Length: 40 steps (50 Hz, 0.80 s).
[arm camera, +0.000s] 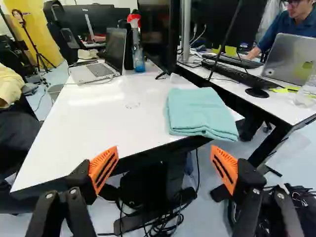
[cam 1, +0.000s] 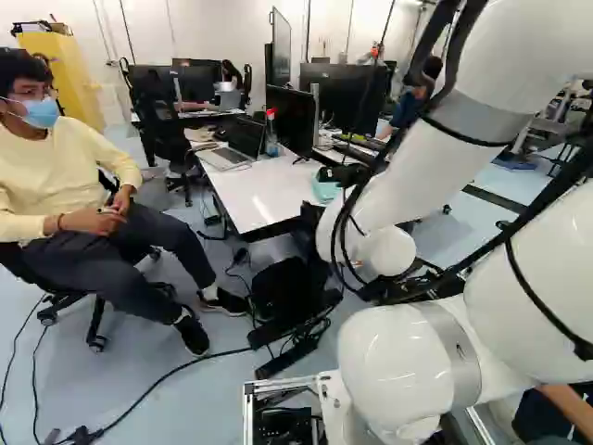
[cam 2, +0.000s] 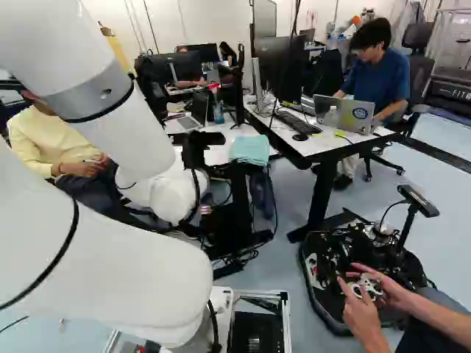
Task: Clean the table with the green towel
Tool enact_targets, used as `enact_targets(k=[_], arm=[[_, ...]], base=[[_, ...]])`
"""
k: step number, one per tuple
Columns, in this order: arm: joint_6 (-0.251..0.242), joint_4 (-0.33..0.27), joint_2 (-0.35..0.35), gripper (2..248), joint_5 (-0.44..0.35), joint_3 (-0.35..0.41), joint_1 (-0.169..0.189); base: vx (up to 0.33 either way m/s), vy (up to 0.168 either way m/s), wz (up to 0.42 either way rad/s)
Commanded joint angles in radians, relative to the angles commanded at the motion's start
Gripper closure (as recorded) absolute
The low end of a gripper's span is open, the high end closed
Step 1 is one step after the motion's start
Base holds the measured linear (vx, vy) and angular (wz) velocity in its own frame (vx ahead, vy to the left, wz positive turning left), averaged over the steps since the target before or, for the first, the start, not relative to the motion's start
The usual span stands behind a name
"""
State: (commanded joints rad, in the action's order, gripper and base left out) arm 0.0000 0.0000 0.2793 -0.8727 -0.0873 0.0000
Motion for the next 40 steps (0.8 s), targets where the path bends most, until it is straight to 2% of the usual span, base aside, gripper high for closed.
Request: enact_targets(k=[40], arm=[[0.0, 0.0, 0.0, 3, 0.0, 0.0, 0.0]], base=[[0.0, 0.0, 0.0]])
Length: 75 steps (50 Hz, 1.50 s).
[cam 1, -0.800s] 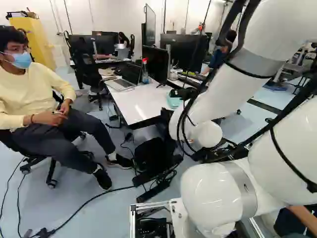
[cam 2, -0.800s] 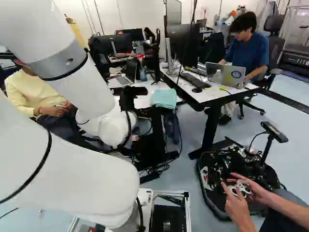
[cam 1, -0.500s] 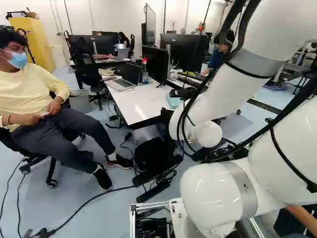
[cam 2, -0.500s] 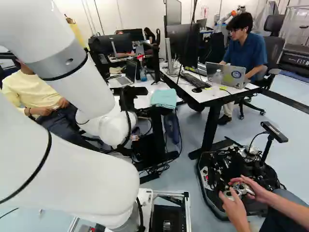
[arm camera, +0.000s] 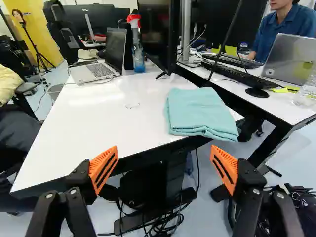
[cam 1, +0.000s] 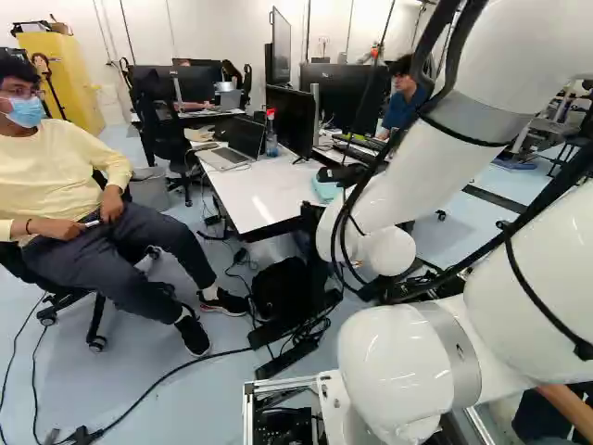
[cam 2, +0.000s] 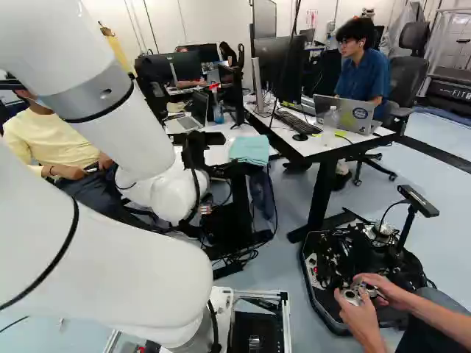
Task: Clean the table with the green towel
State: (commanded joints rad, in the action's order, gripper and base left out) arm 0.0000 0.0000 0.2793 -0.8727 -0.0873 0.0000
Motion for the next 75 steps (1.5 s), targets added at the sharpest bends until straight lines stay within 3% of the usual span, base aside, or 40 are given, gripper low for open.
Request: enact_targets(k=[34, 75], arm=[[0.0, 0.0, 0.045, 3, 0.0, -0.012, 0.004], [0.0, 0.0, -0.03, 3, 0.1, -0.177, 0.096]], base=[[0.0, 0.0, 0.0], [0.0, 0.0, 0.0]])
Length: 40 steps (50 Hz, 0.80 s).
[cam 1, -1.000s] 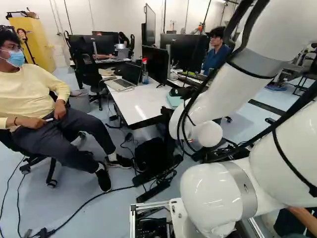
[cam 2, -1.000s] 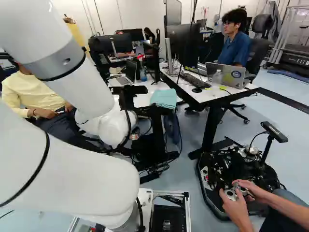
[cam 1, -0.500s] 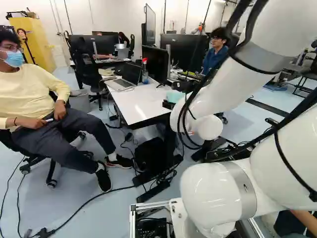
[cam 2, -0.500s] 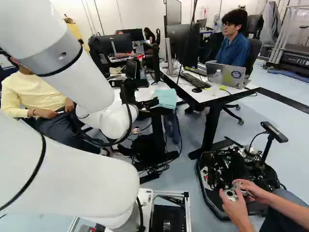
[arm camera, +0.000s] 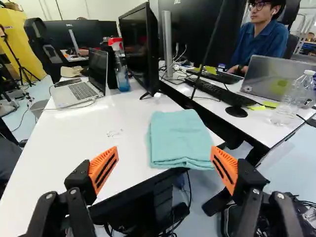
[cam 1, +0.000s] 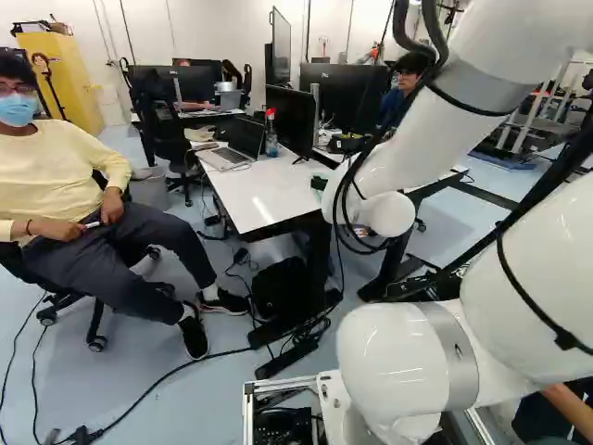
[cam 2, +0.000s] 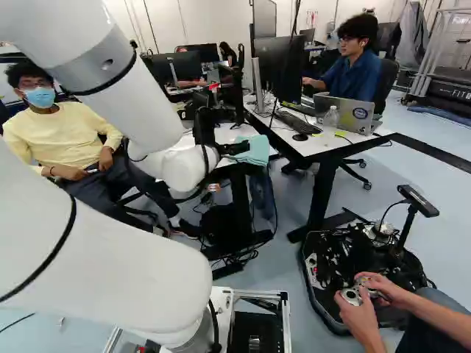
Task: Clean the table with the green towel
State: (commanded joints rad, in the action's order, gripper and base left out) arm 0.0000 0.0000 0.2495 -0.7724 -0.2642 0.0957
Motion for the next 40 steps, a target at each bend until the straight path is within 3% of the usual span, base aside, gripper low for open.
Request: enact_targets(k=[40], arm=[[0.0, 0.0, -0.132, 3, 0.143, -0.215, 0.076]], base=[[0.0, 0.0, 0.0]])
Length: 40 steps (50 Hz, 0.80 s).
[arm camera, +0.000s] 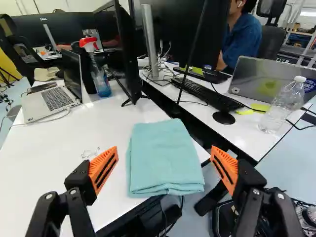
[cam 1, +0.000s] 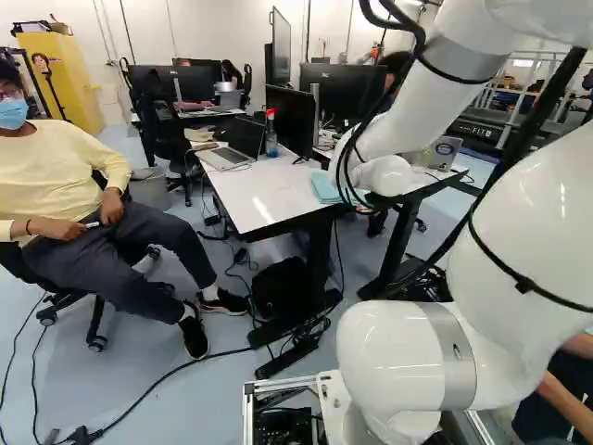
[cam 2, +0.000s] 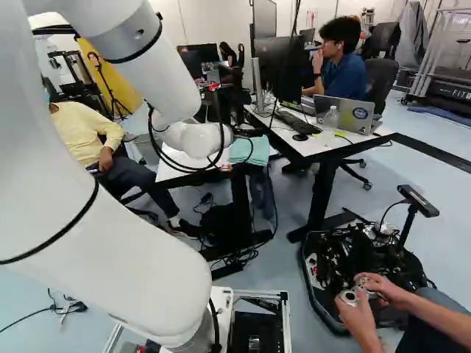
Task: Clean the table with the green towel
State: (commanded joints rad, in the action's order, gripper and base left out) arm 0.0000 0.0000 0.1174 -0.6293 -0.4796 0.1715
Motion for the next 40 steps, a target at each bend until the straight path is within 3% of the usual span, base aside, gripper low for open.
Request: enact_targets(k=[40], arm=[[0.0, 0.0, -0.212, 3, 0.136, -0.222, 0.02]], base=[[0.0, 0.0, 0.0]])
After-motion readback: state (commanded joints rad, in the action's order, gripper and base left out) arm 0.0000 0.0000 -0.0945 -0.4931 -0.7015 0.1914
